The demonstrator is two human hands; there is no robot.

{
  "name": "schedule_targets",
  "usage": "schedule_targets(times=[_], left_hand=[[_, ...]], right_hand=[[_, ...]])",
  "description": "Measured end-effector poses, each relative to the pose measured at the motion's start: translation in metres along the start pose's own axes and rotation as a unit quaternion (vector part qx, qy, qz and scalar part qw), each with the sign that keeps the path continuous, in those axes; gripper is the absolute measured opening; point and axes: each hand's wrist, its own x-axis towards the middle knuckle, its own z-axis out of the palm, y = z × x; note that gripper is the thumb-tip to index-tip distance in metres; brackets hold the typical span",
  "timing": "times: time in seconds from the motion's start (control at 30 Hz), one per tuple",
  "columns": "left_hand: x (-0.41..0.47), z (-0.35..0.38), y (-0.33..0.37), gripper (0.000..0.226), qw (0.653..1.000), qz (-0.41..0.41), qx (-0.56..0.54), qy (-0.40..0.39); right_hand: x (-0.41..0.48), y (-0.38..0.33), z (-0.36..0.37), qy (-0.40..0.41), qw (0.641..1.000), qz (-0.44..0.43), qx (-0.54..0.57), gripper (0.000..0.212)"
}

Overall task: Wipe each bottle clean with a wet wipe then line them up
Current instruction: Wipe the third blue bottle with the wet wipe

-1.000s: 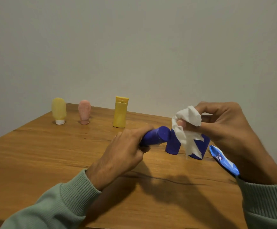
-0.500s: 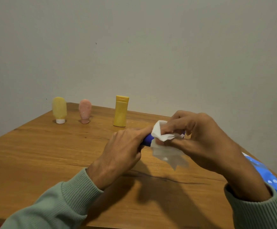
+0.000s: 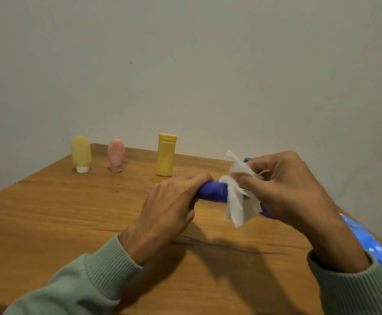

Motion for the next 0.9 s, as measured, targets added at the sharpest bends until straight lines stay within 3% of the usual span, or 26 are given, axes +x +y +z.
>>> schedule_targets(times=[0.13, 0.33, 0.53, 0.73, 0.9], left_hand=[[0.003, -0.004, -0.004, 0.047, 0.998, -0.022, -0.050, 0.004], [0.005, -0.002, -0.002, 0.046, 0.993, -0.056, -0.099, -0.022], [0.005, -0.001, -0.003, 0.055, 0.990, -0.064, -0.121, -0.024], [0.001, -0.001, 0.003, 0.050, 0.990, -0.062, -0.111, -0.057], [0.005, -0.001, -0.001, 0.051, 0.984, -0.071, -0.154, -0.060]], right_hand=[[0.005, 0.008, -0.010, -0.014, 0.997, 0.028, 0.073, 0.009], [0.001, 0.002, -0.020, 0.006, 0.980, -0.016, 0.198, 0.028], [0.001, -0.004, -0.001, -0.043, 0.985, -0.109, 0.128, 0.019], [0.005, 0.002, -0.001, 0.006, 0.984, -0.109, 0.138, 0.023], [0.005, 0.001, -0.006, -0.041, 0.982, -0.148, 0.109, 0.020]])
